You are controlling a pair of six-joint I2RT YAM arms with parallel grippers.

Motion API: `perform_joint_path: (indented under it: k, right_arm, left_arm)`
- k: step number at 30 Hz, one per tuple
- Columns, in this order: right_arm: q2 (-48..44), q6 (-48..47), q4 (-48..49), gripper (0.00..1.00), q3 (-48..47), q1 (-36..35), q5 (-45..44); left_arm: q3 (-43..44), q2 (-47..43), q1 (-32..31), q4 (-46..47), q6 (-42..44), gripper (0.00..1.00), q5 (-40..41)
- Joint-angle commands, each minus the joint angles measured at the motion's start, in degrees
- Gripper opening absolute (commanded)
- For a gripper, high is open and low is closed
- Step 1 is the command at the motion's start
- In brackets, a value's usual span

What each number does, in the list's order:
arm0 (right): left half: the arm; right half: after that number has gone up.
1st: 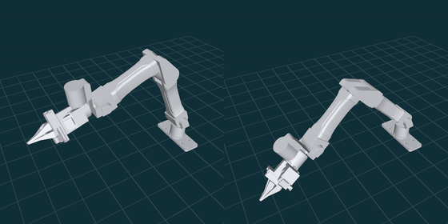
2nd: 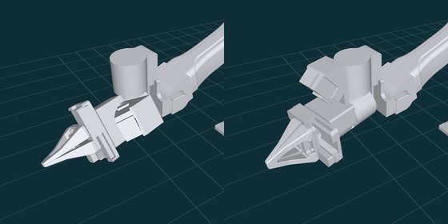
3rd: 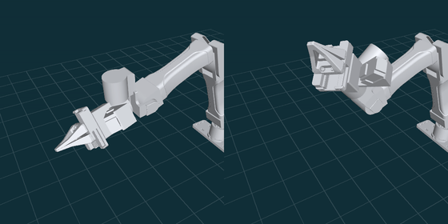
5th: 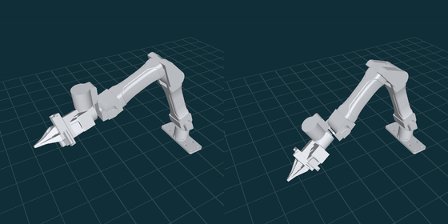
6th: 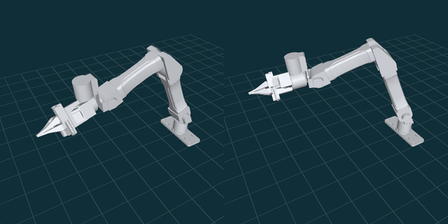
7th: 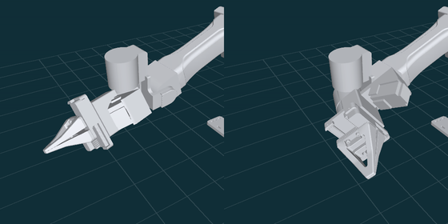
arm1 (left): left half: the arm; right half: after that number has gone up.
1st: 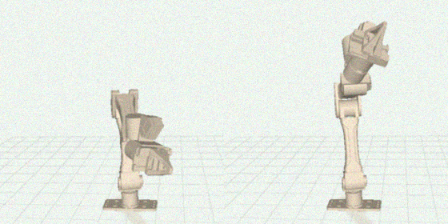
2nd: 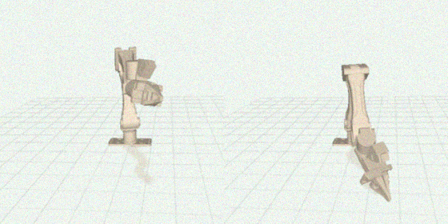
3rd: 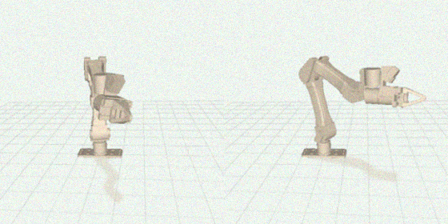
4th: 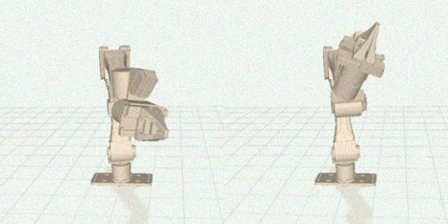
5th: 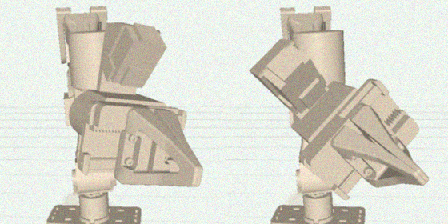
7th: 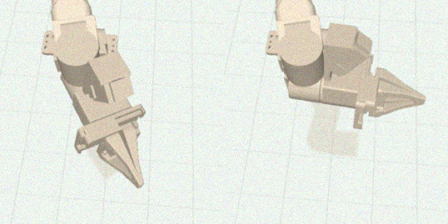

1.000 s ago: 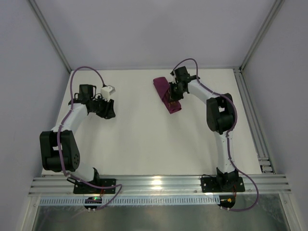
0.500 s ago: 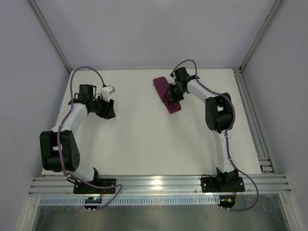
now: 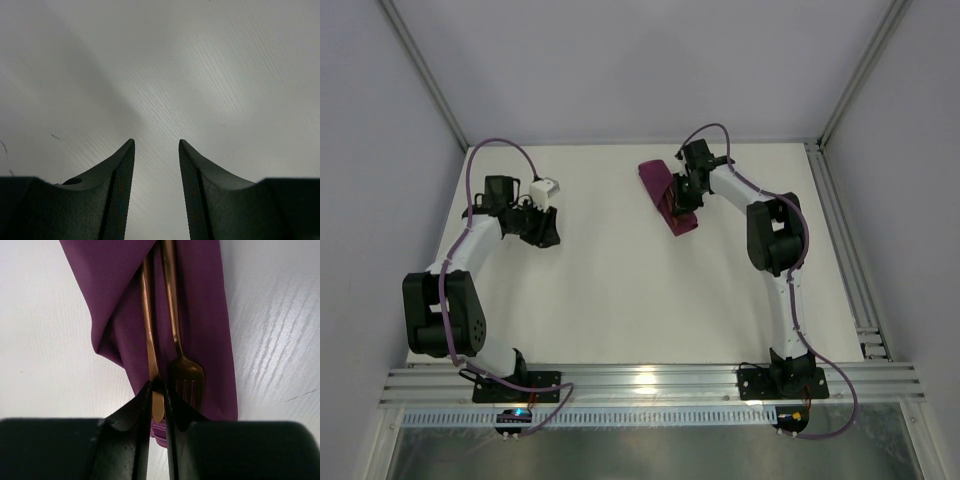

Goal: Fold the napkin into a case and place the utensils inside
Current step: Move the knife to the folded napkin, then reset both arms

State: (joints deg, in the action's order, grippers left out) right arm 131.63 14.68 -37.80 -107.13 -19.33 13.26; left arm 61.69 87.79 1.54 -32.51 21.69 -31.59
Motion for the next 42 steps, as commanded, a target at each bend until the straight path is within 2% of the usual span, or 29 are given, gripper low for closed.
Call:
perform_joint_path:
  k: [1,6,10,12,13,14,15,21,24,25,27,29,30,32,35,37,42]
  right_arm:
    - [-2.4,-1.3,-0.4,0.2,-0.1,0.3,-4.2]
    - [-5.4,-2.5,-1.4,0.28,-0.1,0.3,-5.8]
    - [-8.6,-4.0,-2.5,0.38,-0.7,0.3,-7.5]
    - [-11.0,-4.8,-2.1,0.52,-0.3,0.3,-9.7]
    - [-14.4,-5.0,-1.6,0.87,1.0,0.4,-11.0]
    - [-16.4,-5.4,-0.3,0.97,2.0,0.4,-12.3]
    - [-18.3,-5.9,0.5,0.99,3.0,0.9,-15.2]
    - [-33.4,-6.6,2.7,0.99,12.0,6.2,-20.2]
    - [-45.0,-4.5,9.7,0.99,24.8,12.1,-21.0]
    - [-48.1,-3.7,11.5,0.99,31.8,14.0,-20.8]
    - [-56.4,-1.8,15.9,0.99,38.3,19.4,-20.9]
    - [-60.9,-0.9,18.1,0.99,46.0,24.3,-22.5]
    - [-64.5,-0.9,18.3,0.99,48.0,25.0,-23.4]
    - [-67.4,-1.4,18.5,0.99,52.9,25.5,-25.8]
    - [-71.4,0.2,17.3,1.0,57.7,25.5,-30.1]
    - [-73.4,1.1,16.8,0.99,60.4,25.5,-31.5]
    - [-75.6,2.1,18.5,0.99,65.1,25.5,-29.3]
  left_arm:
    - [1.9,-0.5,0.4,-0.4,0.3,0.42,-2.1]
    - [2.2,-0.3,0.4,-0.4,0.2,0.42,-2.0]
    - [2.4,-0.4,0.4,-0.4,0.2,0.42,-1.2]
    - [2.1,-0.8,0.5,-0.4,0.4,0.42,-0.5]
    - [1.9,-1.4,0.5,-0.4,0.4,0.42,-0.2]
    - [1.7,-1.7,0.6,-0.4,0.4,0.43,0.0]
    - [1.2,-2.2,0.6,-0.4,0.5,0.44,0.7]
    - [-0.8,-8.0,2.5,-0.6,0.8,0.52,2.9]
    - [-2.3,-12.0,3.6,-0.9,0.9,0.55,4.4]
    - [-2.8,-13.2,4.0,-1.1,1.0,0.55,5.4]
    - [-4.6,-17.1,4.5,-1.8,1.9,0.58,6.4]
    - [-7.0,-19.8,4.8,-2.6,2.6,0.61,8.4]
    - [-7.8,-22.4,4.8,-3.1,3.3,0.7,9.3]
    - [-9.4,-24.3,4.9,-3.7,3.5,0.76,10.7]
    - [-12.4,-28.0,5.1,-4.4,3.1,0.78,13.0]
    - [-14.0,-30.0,5.1,-5.3,2.5,0.96,13.7]
    - [-16.7,-33.6,5.1,-6.6,1.6,0.99,15.5]
